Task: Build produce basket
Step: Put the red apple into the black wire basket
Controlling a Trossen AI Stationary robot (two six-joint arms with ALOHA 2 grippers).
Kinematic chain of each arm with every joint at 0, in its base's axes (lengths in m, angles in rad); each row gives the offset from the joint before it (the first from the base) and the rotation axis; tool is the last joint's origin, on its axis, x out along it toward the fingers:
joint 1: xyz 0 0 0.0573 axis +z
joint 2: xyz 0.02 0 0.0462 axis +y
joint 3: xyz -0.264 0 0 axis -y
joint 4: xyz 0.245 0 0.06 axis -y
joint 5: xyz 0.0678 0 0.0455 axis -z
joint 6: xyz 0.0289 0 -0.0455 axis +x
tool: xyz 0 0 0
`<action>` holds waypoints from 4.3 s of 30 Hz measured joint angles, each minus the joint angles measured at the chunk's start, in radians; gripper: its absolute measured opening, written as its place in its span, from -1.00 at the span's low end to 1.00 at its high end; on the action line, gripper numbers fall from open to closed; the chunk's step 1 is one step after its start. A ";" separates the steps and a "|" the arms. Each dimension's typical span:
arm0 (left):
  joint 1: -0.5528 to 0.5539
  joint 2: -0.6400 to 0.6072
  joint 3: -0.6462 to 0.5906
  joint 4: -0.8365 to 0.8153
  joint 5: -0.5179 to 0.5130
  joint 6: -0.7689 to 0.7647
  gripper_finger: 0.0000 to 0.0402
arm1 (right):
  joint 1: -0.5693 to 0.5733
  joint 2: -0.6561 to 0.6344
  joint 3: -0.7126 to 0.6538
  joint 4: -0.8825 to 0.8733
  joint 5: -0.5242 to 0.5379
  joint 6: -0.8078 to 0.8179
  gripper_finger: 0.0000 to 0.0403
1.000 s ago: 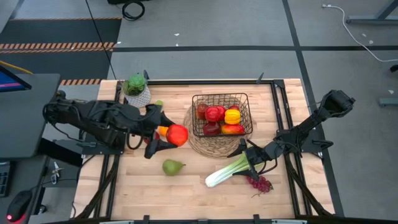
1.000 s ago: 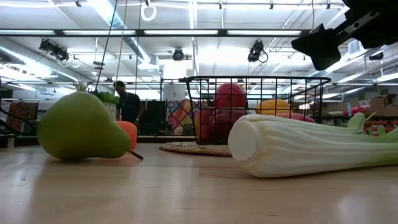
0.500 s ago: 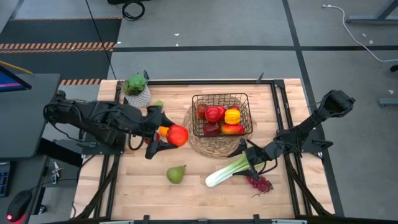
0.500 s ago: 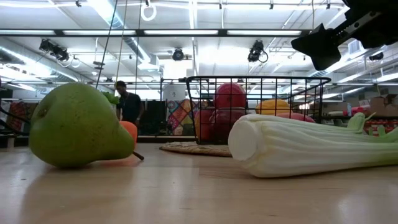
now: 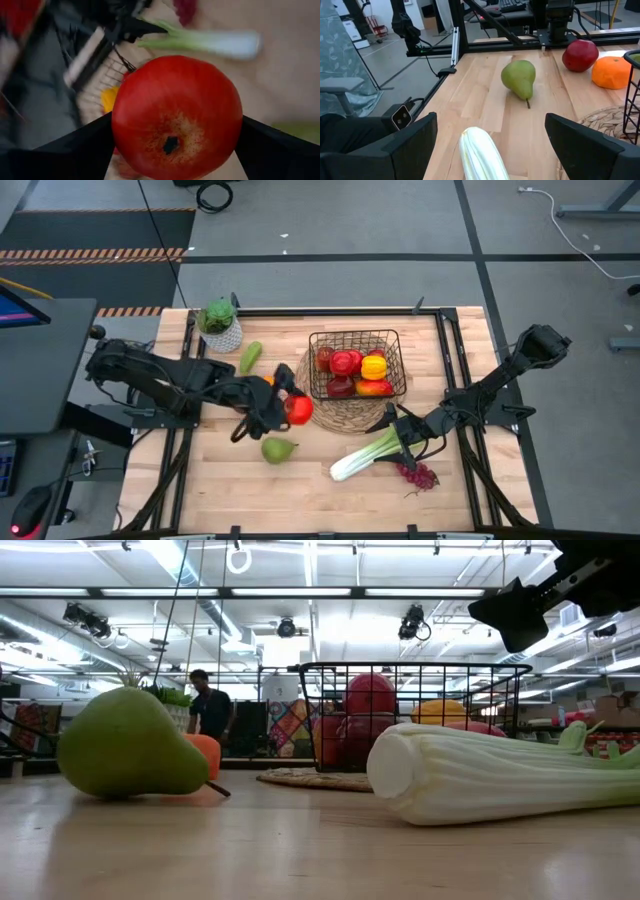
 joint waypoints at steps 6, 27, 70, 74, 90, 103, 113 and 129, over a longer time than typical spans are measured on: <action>0.000 0.042 0.000 0.006 -0.031 0.395 0.77 | 0.000 0.000 0.000 -0.001 0.000 0.000 0.85; 0.109 0.057 0.000 0.004 -0.082 -0.891 0.77 | 0.000 0.000 0.000 0.005 0.000 0.001 0.85; 0.122 0.057 0.001 0.319 0.320 -1.214 0.77 | 0.000 0.000 0.000 0.014 -0.012 0.009 0.85; 0.138 0.057 0.002 0.352 0.461 -1.239 0.77 | 0.000 0.000 0.000 0.014 -0.012 0.009 0.85; 0.219 0.143 0.003 0.321 0.286 -1.113 0.77 | -0.005 0.000 0.000 0.014 -0.004 0.001 0.85; 0.393 0.387 0.139 0.074 0.300 -0.896 0.77 | -0.007 0.000 0.000 0.006 0.000 0.017 0.85; 0.394 0.429 0.143 0.065 0.176 -0.721 0.77 | -0.006 0.000 0.000 -0.009 0.000 0.035 0.85; 0.393 0.524 0.142 0.032 0.165 -0.696 0.78 | -0.005 0.000 0.000 0.000 -0.007 0.035 0.85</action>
